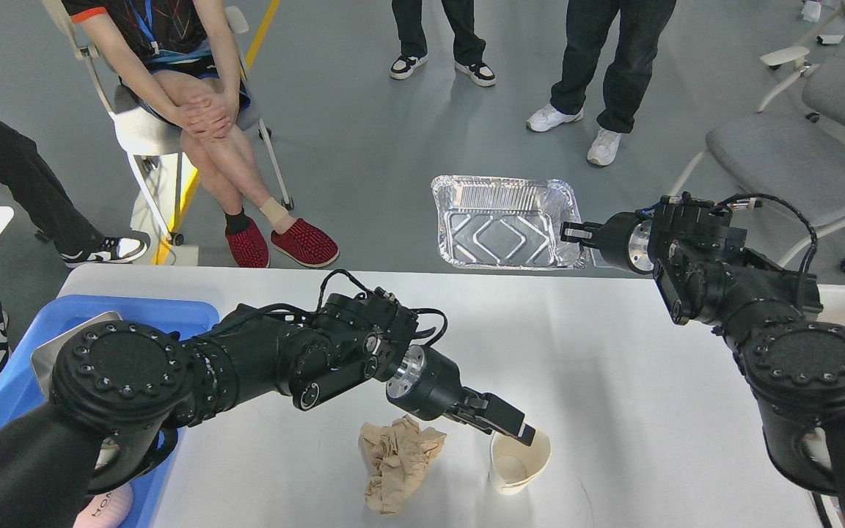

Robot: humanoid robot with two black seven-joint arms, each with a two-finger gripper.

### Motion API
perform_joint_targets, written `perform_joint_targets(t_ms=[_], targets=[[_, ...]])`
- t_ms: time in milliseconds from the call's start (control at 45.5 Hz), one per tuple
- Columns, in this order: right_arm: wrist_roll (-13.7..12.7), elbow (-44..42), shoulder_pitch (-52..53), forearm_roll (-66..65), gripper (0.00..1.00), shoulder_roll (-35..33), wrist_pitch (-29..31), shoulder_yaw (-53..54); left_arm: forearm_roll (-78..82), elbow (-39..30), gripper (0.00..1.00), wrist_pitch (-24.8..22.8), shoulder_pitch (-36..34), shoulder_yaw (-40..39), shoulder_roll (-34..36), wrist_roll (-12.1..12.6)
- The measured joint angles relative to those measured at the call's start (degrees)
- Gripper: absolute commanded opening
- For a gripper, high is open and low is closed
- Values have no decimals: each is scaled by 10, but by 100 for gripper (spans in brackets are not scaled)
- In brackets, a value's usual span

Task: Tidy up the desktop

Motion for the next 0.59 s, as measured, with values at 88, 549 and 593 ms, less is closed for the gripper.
perform_joint_targets(t_ms=[88, 549, 593], targets=[[0, -2, 0, 3, 0, -1, 0, 0, 2, -1, 78, 4, 6, 0, 0, 1], [0, -4, 1, 10, 0, 0, 0, -1, 11, 4, 78, 29, 24, 5, 0, 20], [0, -4, 1, 11, 0, 0, 0, -1, 11, 5, 78, 34, 28, 6, 0, 25]])
